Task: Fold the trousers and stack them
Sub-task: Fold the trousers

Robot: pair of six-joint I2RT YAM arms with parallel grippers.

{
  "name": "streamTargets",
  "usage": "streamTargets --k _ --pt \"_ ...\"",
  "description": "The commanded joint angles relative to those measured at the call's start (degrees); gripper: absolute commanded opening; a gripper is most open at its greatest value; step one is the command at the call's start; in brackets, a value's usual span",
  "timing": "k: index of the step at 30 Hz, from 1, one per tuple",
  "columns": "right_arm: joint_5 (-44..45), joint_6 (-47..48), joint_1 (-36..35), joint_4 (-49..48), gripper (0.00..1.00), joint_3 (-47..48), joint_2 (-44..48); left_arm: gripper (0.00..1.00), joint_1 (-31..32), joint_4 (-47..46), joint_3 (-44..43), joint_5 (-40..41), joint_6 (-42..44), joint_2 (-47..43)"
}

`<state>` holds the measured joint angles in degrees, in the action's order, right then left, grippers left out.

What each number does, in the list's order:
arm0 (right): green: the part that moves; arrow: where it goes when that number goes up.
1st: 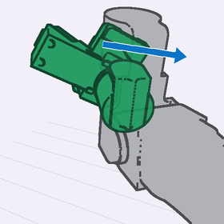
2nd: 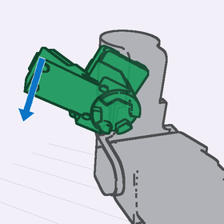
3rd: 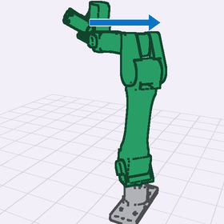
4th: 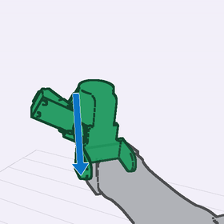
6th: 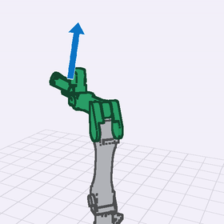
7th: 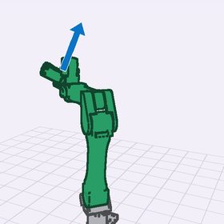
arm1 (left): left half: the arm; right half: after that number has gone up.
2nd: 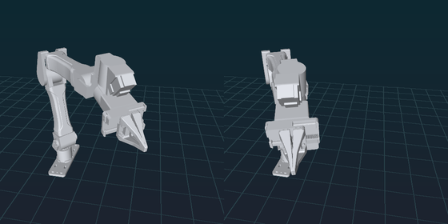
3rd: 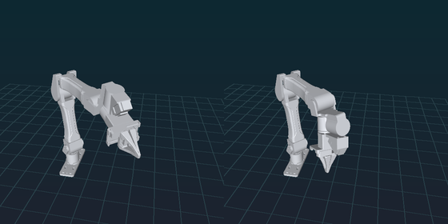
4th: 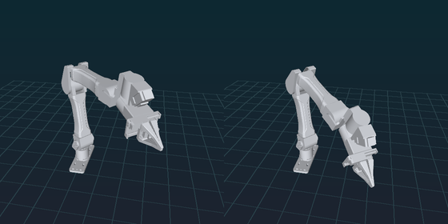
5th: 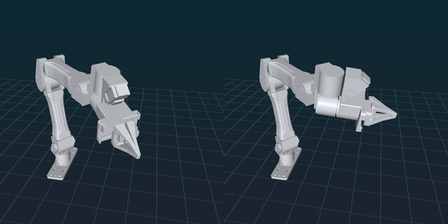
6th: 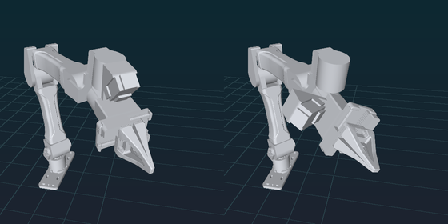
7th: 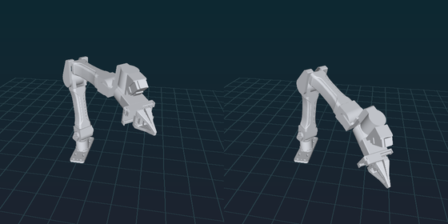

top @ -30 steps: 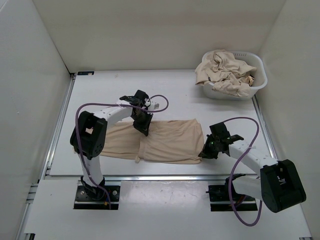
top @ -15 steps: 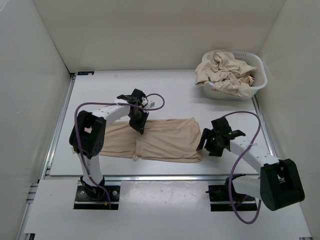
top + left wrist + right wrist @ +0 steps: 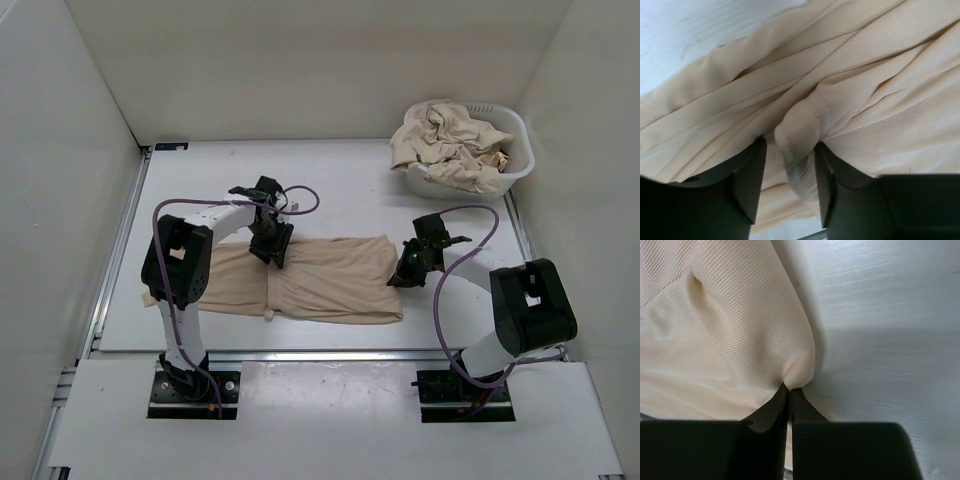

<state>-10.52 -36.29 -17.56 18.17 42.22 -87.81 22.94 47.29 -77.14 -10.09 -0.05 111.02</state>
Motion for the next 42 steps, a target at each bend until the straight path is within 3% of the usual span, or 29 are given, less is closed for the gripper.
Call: streamTargets --k 1,4,7,8,15,20,32,34,38,42 --pt "-1.8 -1.1 0.3 -1.6 0.0 -4.2 -2.5 0.61 -1.2 0.6 -2.2 -1.3 0.1 -2.7" --pt "-3.0 -1.1 1.7 -1.3 0.0 -4.2 -2.0 0.8 -1.8 1.8 -2.8 -2.0 0.1 -3.3" --pt "-1.5 0.3 6.2 3.5 0.0 -2.9 2.0 0.87 -3.9 3.3 -4.1 -2.7 0.1 -5.0" --pt "-0.8 1.0 7.8 5.8 0.0 -2.9 5.0 0.95 -4.7 4.5 -4.8 -2.7 0.1 -5.6" --pt "3.1 15.3 26.5 27.8 0.0 5.0 19.5 0.99 -12.2 6.9 -4.6 -1.8 0.1 -10.2" --pt "3.7 16.2 27.2 32.6 0.0 7.7 21.9 1.0 -14.6 6.9 -2.1 -1.8 0.1 -11.4" --pt "9.5 13.9 28.9 32.6 0.0 7.6 18.4 1.0 -14.6 7.5 -1.6 0.6 0.1 -6.4" --pt "11.8 13.9 28.9 33.9 0.07 7.6 16.2 1.0 -15.1 7.5 -1.0 0.6 0.1 -5.6" --pt "18.0 12.8 30.4 35.3 0.46 5.2 14.7 1.0 -15.1 7.5 -0.5 0.6 0.1 -5.6" --pt "18.9 12.2 31.0 31.4 0.61 3.8 14.7 1.0 -15.1 6.9 0.1 0.1 0.1 -6.3"
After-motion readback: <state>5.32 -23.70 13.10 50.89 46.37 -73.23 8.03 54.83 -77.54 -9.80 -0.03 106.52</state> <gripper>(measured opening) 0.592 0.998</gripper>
